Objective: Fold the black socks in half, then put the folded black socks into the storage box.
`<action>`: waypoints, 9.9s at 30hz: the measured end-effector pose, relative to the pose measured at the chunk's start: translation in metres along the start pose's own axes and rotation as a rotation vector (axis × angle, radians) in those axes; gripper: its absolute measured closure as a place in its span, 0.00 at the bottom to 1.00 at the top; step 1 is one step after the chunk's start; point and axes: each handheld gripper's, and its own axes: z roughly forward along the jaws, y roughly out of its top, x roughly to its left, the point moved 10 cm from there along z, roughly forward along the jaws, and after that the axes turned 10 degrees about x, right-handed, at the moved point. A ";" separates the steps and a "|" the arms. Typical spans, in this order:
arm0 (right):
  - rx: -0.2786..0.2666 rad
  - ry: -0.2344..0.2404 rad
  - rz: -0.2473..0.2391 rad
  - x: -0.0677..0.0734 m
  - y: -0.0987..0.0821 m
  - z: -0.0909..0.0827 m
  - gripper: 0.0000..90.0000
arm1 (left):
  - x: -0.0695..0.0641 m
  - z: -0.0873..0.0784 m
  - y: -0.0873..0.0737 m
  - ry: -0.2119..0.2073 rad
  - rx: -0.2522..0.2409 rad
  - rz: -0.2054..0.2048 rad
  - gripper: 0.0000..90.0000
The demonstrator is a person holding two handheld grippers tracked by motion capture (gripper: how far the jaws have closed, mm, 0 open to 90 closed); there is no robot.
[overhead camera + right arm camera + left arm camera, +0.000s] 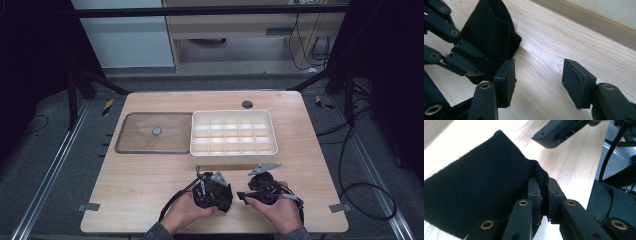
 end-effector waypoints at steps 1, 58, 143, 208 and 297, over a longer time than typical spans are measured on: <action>0.000 0.000 0.000 0.000 0.000 0.000 0.49 | 0.000 0.000 0.000 0.000 0.000 0.000 0.92; -0.017 -0.057 -0.064 0.055 0.058 -0.051 0.22 | 0.043 -0.132 -0.054 0.306 -0.196 -0.114 0.08; 0.098 0.028 -0.027 0.074 0.046 0.048 0.68 | 0.142 -0.103 -0.189 0.504 -0.172 -0.424 0.12; -0.013 -0.342 0.073 -0.125 0.107 -0.100 0.67 | 0.157 -0.097 -0.192 0.536 -0.258 -0.400 0.00; 0.181 -0.372 0.063 -0.137 0.094 -0.035 0.67 | 0.156 -0.095 -0.190 0.539 -0.259 -0.406 0.00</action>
